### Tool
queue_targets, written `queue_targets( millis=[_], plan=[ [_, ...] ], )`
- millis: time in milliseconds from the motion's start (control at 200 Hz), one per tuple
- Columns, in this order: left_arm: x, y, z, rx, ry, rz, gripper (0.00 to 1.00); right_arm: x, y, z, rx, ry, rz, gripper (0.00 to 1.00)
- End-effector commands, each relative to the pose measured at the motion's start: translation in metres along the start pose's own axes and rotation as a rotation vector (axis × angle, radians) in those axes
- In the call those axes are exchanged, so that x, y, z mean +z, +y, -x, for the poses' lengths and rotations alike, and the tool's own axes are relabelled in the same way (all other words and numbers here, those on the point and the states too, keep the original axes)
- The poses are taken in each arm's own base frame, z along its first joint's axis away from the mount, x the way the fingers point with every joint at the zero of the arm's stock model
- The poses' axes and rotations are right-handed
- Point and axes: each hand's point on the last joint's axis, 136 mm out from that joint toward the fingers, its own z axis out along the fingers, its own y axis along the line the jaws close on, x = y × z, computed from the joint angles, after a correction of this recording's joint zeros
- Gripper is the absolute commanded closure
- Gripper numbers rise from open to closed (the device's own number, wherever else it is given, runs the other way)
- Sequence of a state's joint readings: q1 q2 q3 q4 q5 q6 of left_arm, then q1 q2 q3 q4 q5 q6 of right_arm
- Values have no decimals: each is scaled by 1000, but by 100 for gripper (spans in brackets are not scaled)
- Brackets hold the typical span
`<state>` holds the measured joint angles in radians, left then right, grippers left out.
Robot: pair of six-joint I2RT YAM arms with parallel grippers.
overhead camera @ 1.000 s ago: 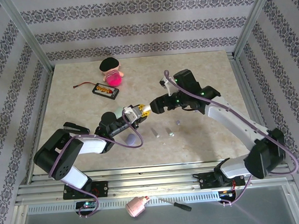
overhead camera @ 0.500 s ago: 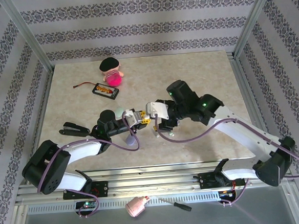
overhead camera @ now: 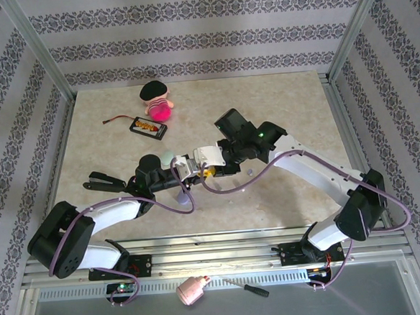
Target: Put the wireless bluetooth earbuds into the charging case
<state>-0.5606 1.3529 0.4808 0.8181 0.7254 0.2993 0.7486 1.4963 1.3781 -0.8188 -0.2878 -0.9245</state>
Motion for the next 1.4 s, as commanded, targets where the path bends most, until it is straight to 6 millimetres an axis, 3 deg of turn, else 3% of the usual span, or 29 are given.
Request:
queue_targets(
  millis=[0, 130, 265, 340, 480, 570, 789, 909, 1039, 1254, 1394],
  plan=[
    [-4, -1, 10, 10, -24, -14, 100, -2, -3, 4, -17, -3, 10, 70],
    [-4, -1, 7, 1, -13, -11, 100, -1, -5, -1, -9, 24, 4, 78],
    [-4, 2, 5, 0, -9, 12, 86, -1, -8, -4, 26, 21, -5, 83],
    [-5, 7, 1, -2, -5, 51, 69, 2, -16, -7, 91, 15, -25, 85],
    [-11, 24, -19, -13, 26, 185, 40, 9, -43, -18, 299, -48, -81, 85],
    [-24, 48, -26, -75, 8, 361, 21, 17, -62, -28, 439, -114, -120, 84],
    [-36, 66, -48, -115, 76, 499, 0, 48, -126, -72, 963, -200, -204, 89],
    [-38, 72, -58, -139, 121, 538, 1, 76, -150, -98, 1263, -166, -210, 89],
    [-39, 76, -62, -147, 136, 557, 1, 101, -167, -108, 1477, -212, -177, 89],
    [-40, 76, -66, -159, 163, 563, 1, 133, -194, -124, 1631, -334, -135, 86],
    [-44, 76, -67, -173, 182, 571, 1, 152, -200, -143, 1701, -325, -133, 85]
  ],
)
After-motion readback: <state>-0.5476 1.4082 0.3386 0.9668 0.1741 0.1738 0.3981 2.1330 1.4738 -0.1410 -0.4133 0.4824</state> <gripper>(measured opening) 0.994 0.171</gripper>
